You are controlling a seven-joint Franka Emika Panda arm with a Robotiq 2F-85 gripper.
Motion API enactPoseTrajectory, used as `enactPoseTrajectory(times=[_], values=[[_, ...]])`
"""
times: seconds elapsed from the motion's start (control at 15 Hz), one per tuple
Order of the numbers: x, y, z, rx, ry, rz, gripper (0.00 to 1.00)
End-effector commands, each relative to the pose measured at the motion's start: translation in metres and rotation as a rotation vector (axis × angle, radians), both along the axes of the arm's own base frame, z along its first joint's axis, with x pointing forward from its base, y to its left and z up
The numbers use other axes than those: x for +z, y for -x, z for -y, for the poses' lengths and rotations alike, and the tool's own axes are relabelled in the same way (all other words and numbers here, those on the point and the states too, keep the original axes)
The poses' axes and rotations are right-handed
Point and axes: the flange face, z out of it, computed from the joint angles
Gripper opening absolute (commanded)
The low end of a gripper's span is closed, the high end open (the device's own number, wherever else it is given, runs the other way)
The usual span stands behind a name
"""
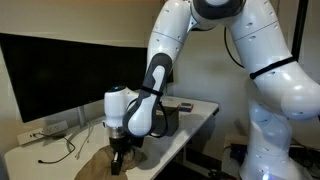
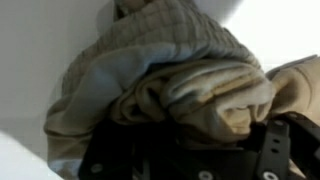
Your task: Pick up the clothes from the table and put them in the box
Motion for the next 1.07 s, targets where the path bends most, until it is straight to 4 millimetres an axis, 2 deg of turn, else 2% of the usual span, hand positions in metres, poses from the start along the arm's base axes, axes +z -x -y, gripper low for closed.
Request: enactPoseTrajectory(times=[0.0,0.2,0.4,0.73,0.93,1.0], values=[[0.018,0.004,0.021,0.010,-0.020,-0.049,0.13],[0.040,-0.003,0.040,0.015,-0.039,-0.080,0.09],[0.068,-0.010,0.062,0.018,-0.036,-0.087,0.11],[0.122,-0.021,0.085,0.030,-0.048,-0.091,0.11],[0.159,-0.025,0.097,0.030,-0.065,-0.073,0.11],[0.175,-0.026,0.106,0.018,-0.086,-0.059,0.11]])
